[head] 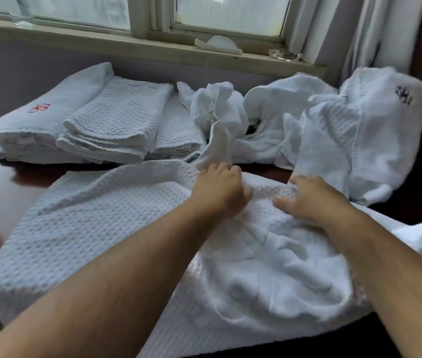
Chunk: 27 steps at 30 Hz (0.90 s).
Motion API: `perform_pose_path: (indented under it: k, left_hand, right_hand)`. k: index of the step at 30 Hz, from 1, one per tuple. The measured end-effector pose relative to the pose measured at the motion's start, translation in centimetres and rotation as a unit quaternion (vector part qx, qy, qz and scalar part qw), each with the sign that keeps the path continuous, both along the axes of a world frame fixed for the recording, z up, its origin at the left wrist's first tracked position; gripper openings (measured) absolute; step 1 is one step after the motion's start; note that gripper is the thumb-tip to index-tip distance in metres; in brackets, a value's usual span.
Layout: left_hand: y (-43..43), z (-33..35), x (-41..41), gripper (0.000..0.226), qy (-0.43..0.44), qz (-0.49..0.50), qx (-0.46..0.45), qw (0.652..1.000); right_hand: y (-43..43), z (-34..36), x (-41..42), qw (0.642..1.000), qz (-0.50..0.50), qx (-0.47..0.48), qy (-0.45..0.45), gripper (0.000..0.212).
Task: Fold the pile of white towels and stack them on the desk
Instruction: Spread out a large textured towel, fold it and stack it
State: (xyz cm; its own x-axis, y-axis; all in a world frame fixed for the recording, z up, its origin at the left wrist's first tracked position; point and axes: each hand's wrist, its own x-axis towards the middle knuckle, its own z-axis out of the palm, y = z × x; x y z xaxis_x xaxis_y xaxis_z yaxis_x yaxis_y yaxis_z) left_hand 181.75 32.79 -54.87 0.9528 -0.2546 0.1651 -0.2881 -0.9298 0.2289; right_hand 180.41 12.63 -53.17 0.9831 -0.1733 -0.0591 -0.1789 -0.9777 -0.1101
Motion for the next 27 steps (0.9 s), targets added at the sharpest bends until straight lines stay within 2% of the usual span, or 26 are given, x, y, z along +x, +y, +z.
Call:
perform_pose_path:
  k: [2,5,8,10,11,12,14,16,17,19,21,22,24,25,27]
  left_hand:
    - [-0.5,-0.9,1.1,0.057,0.024,0.019,0.030,0.999]
    - [-1.6,-1.4,2.6,0.059,0.004,-0.015,0.039,0.999]
    - [-1.5,-1.2,3.6,0.058,0.009,-0.052,-0.023,0.998]
    - [-1.0,-1.4,3.7,0.050,-0.026,-0.095,-0.082,0.992]
    - [-0.8,-1.6,3.4,0.043,-0.060,-0.117,-0.111,0.985]
    - [-0.7,-1.8,3.2,0.036,-0.096,-0.134,-0.141,0.976]
    - [-0.6,-1.7,2.7,0.032,-0.139,-0.124,-0.219,0.958]
    - [-0.2,-1.3,2.8,0.039,-0.107,-0.067,-0.272,0.954]
    - [0.1,-1.1,3.0,0.041,-0.074,-0.042,-0.251,0.964]
    - [0.5,-1.0,3.2,0.026,-0.037,-0.039,-0.176,0.983]
    - [0.8,-0.9,3.0,0.006,-0.037,-0.086,-0.213,0.972]
    - [0.8,-0.8,2.9,0.021,-0.037,-0.121,-0.252,0.959]
    - [1.0,-0.6,2.7,0.049,-0.028,-0.171,-0.312,0.934]
    - [1.2,-0.5,2.8,0.056,-0.032,-0.186,-0.333,0.924]
    - [1.2,-0.4,2.7,0.051,-0.042,-0.208,-0.359,0.909]
  right_hand:
    - [-0.5,0.3,0.4,0.999,-0.007,-0.028,0.021,0.075]
    - [-1.9,1.0,1.3,0.999,0.012,-0.044,-0.022,0.049]
    - [-2.6,1.7,1.7,1.000,0.025,0.005,0.019,0.054]
    - [-2.8,1.8,1.9,0.998,0.032,0.028,0.054,0.050]
    - [-2.8,1.8,2.0,0.998,0.041,0.036,0.033,0.044]
    - [-2.5,1.7,1.9,0.998,0.045,0.047,-0.024,0.039]
    - [-1.6,1.2,1.1,0.973,0.051,0.029,-0.222,0.035]
    - [0.2,0.6,-0.6,0.918,0.078,-0.030,-0.387,0.032]
    - [0.9,0.4,-1.5,0.906,0.104,-0.036,-0.409,0.029]
    - [1.3,-0.1,-2.9,0.930,0.173,-0.001,-0.324,0.030]
    - [1.0,0.0,-3.7,0.961,0.183,0.096,-0.182,0.047]
    - [0.7,0.3,-3.7,0.966,0.155,0.152,-0.141,0.055]
    - [0.1,1.2,-3.0,0.962,0.070,0.244,-0.102,0.047]
    - [-0.2,1.5,-2.4,0.953,0.024,0.293,-0.069,0.040]
    - [-1.1,2.3,-1.3,0.918,-0.038,0.391,0.049,0.037]
